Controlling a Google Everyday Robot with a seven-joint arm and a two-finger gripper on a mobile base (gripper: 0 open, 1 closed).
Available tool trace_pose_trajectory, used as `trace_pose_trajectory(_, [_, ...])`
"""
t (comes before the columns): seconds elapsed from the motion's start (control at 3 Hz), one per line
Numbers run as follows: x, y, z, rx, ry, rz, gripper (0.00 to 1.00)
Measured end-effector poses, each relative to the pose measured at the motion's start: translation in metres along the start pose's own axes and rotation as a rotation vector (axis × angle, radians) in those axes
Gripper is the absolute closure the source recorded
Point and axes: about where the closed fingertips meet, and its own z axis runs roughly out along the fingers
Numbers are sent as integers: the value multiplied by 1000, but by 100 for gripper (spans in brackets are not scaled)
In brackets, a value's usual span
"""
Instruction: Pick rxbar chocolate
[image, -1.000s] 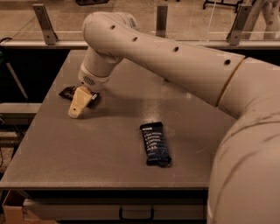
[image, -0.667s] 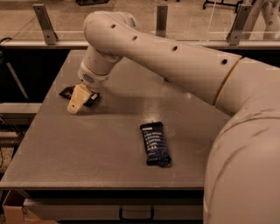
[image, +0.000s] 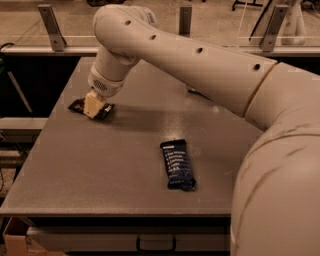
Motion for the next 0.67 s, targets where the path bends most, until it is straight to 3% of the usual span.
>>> trace_pose_trajectory(0.33, [-1,0,-1,0,0,0,100])
trace_pose_trajectory(0.67, [-19,13,-33,-25,-107,-54,100])
